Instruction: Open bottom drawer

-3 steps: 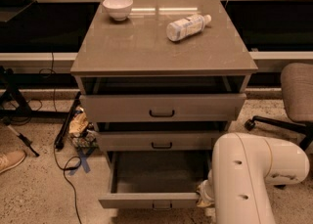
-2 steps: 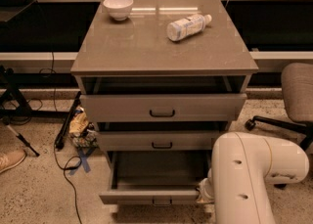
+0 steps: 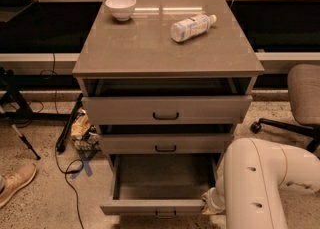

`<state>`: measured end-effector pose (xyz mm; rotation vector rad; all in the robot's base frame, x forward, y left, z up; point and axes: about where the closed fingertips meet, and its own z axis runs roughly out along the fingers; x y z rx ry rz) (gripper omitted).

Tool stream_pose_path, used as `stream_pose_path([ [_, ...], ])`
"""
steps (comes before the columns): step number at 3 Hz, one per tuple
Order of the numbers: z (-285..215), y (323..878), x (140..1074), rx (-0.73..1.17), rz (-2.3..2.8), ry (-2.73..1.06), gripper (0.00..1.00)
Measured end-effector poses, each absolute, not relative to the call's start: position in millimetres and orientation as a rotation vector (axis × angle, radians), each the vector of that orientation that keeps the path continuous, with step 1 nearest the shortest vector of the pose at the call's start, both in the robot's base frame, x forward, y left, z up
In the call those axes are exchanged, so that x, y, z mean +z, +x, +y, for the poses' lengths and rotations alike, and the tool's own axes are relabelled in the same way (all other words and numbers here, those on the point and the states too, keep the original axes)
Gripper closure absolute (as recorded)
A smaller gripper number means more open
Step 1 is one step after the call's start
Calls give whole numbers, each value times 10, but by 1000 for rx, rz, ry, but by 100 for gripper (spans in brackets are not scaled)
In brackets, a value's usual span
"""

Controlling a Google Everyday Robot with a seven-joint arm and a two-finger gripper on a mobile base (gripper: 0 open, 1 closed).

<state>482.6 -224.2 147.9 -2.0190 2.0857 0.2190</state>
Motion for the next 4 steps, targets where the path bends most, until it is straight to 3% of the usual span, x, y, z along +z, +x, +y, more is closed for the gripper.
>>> stream_pose_path([
  [2, -2316, 4756, 1430, 254, 2120, -1990, 100],
  [4, -2263, 4760, 1454, 254, 2120, -1990, 58],
])
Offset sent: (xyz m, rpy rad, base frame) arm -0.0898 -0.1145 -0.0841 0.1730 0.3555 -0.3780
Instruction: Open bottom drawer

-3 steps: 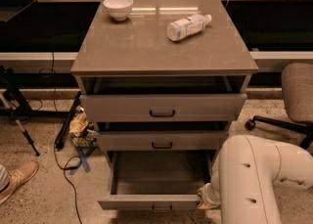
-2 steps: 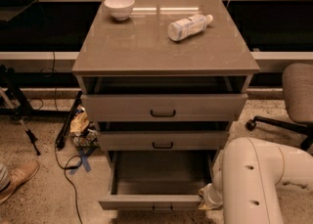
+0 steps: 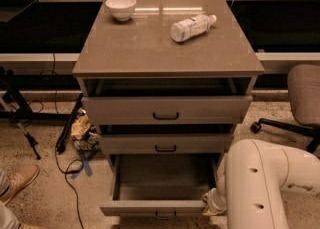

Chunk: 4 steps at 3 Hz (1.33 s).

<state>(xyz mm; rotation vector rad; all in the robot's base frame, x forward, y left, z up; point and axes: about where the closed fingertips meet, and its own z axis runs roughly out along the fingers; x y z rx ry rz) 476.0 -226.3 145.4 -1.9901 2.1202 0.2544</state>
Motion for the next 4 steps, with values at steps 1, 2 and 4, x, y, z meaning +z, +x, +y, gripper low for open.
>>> stream_pose_path([
  [1, -2253, 4745, 1441, 259, 2120, -1991, 35],
  [2, -2232, 4725, 1413, 278, 2125, -1977, 11],
  [4, -2026, 4489, 1277, 343, 2151, -1922, 0],
])
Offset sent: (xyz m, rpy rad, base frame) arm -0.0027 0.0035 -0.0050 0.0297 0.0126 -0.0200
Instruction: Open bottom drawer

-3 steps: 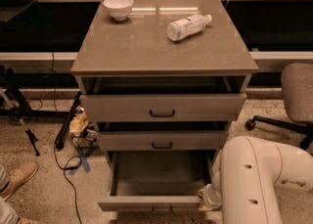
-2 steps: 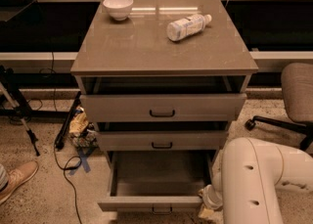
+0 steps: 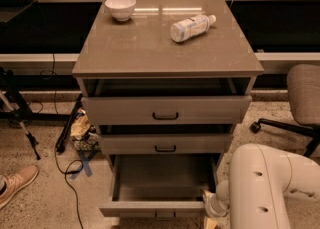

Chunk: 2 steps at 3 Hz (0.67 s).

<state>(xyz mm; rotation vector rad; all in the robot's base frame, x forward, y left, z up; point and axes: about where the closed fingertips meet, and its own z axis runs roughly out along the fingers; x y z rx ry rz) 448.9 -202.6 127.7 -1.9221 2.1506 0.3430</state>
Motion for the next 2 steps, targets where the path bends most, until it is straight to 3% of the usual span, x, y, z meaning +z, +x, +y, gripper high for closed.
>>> stream_pose_path([
  [2, -1931, 4237, 1327, 333, 2136, -1923, 42],
])
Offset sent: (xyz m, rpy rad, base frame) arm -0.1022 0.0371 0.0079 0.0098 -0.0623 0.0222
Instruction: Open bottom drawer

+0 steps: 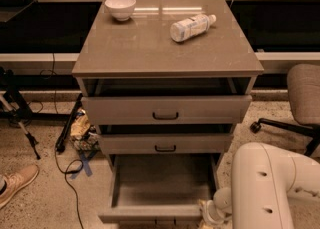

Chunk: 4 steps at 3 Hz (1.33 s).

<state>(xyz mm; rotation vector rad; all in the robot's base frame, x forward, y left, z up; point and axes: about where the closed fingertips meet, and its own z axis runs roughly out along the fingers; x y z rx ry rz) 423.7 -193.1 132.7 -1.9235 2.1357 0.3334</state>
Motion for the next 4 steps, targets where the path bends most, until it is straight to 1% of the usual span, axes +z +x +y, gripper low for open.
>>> stream_pose_path([
  [1, -1930, 4207, 1333, 330, 2135, -1919, 69],
  [2, -1918, 3993, 1368, 310, 2134, -1895, 53],
  [4, -1909, 3987, 1406, 314, 2134, -1896, 7],
])
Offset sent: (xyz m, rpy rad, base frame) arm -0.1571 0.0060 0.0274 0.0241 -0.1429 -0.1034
